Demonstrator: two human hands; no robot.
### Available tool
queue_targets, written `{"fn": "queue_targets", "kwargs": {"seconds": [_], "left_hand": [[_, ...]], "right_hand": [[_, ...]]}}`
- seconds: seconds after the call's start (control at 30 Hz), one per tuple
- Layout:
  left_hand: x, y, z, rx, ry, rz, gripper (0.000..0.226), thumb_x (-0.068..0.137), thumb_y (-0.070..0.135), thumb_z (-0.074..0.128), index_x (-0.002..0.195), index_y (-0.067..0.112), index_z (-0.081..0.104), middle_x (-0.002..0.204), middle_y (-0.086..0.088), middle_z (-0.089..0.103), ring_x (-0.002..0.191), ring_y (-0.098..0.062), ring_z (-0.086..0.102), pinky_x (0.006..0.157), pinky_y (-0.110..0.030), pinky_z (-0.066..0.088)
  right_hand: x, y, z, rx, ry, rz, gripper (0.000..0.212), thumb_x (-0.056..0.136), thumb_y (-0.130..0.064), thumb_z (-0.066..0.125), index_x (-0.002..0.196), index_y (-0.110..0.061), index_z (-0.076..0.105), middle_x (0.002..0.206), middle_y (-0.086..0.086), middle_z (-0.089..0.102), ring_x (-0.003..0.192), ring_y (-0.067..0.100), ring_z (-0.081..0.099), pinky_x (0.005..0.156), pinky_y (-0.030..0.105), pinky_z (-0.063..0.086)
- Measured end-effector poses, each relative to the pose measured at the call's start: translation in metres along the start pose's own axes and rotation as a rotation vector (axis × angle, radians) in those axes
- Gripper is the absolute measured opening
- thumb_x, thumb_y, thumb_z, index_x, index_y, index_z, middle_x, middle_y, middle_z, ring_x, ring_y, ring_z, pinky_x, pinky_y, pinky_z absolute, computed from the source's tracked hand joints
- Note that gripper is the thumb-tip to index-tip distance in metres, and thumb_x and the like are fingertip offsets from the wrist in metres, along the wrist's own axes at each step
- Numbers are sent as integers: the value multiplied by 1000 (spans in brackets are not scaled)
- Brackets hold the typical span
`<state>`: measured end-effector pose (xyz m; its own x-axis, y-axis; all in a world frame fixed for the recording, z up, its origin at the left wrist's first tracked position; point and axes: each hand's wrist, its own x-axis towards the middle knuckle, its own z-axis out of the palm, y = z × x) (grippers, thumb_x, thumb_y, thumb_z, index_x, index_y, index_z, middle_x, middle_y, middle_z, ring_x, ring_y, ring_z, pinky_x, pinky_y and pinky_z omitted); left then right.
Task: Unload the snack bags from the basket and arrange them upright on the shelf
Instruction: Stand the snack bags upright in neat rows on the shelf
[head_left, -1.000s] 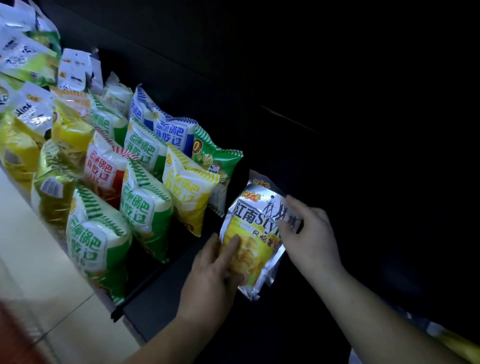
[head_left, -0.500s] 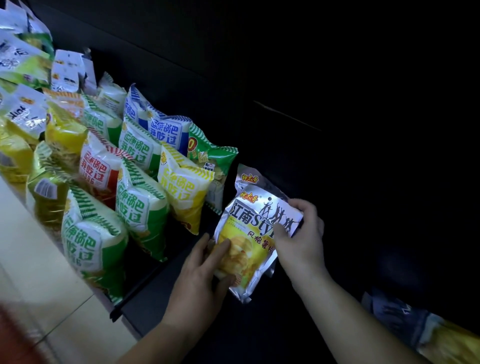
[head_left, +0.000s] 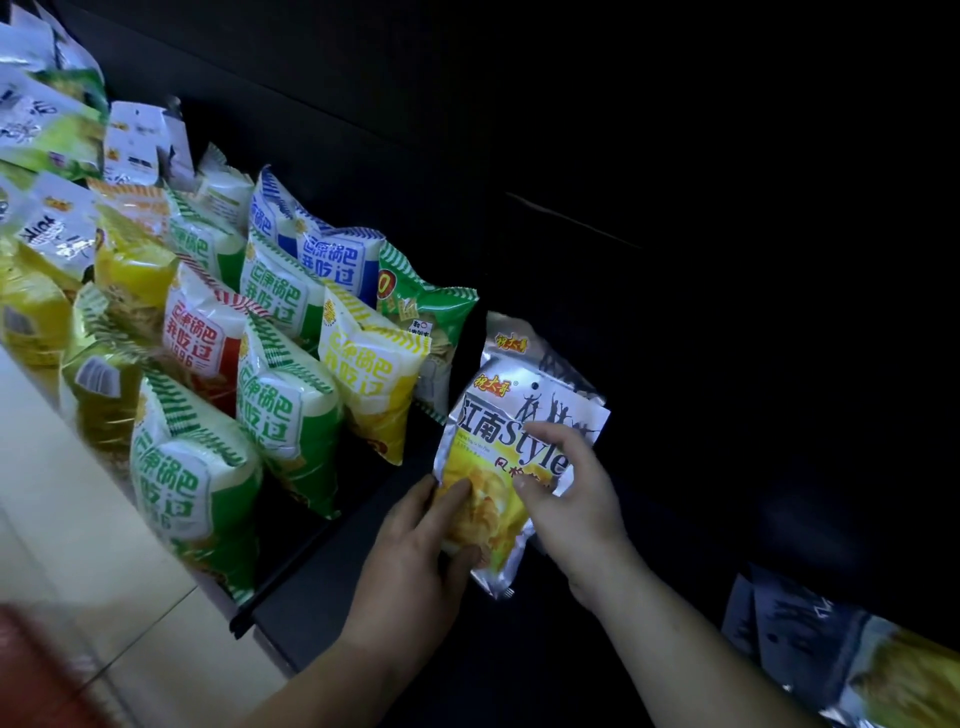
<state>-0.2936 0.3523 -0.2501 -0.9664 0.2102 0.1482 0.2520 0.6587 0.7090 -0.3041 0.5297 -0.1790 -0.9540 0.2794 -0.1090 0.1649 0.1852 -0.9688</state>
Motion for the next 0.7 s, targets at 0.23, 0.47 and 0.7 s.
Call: {"fn": "queue_targets", "kwargs": {"seconds": [0.23, 0.47, 0.7], "left_hand": [[29, 34, 5, 80, 7, 166, 99, 81, 26, 74, 157, 49, 16, 169, -11, 9, 154, -30, 19, 122, -41, 26], [35, 36, 22, 211, -206, 205, 83, 97, 30, 51, 152, 57, -5, 166, 7, -27, 157, -32, 2, 124, -40, 22], [39, 41, 18, 263, -227, 162, 88, 97, 42, 58, 153, 55, -9, 168, -3, -21, 156, -34, 1, 125, -44, 22]], "right_hand": [[0, -2, -12, -132, 181, -271, 69, 85, 11, 67, 125, -44, 62, 141, -15, 30, 137, 2, 42, 102, 19, 50], [5, 5, -29, -148, 148, -167, 66, 82, 5, 77, 123, -45, 62, 132, -5, 42, 116, -16, 47, 84, -6, 37], [-7, 25, -25, -91, 36, -24, 73, 89, -11, 75, 129, -65, 47, 125, -22, 46, 113, -20, 48, 79, 0, 45]]}}
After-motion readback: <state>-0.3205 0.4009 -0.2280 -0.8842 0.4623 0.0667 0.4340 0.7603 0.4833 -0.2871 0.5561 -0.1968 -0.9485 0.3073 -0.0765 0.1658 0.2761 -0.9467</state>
